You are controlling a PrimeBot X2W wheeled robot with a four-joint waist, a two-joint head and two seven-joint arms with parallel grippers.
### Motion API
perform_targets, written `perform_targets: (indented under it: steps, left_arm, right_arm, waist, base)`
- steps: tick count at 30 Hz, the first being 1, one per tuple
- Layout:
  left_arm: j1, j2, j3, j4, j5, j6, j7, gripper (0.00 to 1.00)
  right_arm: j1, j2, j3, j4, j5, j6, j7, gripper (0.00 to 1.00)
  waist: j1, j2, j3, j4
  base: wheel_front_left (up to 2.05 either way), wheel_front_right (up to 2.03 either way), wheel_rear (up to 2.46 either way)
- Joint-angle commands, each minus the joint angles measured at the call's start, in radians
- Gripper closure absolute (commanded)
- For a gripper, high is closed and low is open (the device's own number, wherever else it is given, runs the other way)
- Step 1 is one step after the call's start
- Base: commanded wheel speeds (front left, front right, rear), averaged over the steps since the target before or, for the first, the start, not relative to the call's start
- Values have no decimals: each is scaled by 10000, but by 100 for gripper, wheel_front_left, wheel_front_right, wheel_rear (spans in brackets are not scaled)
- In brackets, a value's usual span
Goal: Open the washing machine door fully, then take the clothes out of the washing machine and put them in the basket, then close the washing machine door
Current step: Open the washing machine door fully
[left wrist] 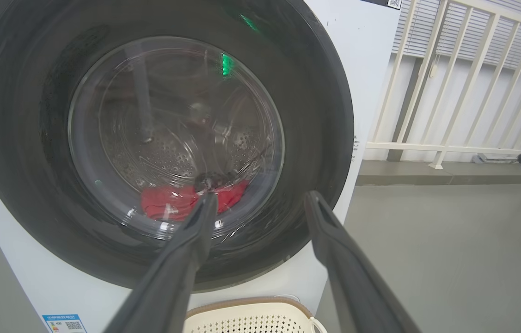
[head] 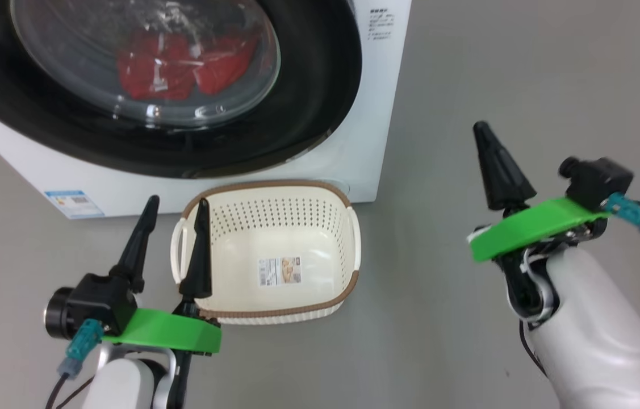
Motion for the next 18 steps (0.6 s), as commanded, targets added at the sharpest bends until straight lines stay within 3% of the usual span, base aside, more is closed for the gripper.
perform_targets:
  steps: [1,2,11,18]
  left_arm:
    - [-399,181,266,-445,-30,17,-118,0]
    - [-399,181,266,-445,-30,17,-118,0]
    - [-471,181,229,-1194,5,60,-118,0]
    - [-573,181,35,-1410,4,75,-118,0]
  right_arm:
    - [-496,64,192,10,776,73,-37,100]
    - [-496,64,192,10,776,73,-37,100]
    - [-2015,-492,419,184,4425,73,1156,100]
    - [-2906,-690,31,205,7073,73,3062,100]
  waist:
    - [0,0,470,269]
    - [0,0,470,269]
    - [0,0,1299,557]
    - [0,0,1955,759]
  base:
    - [0,0,0]
    - [0,0,0]
    - [0,0,0]
    - [0,0,0]
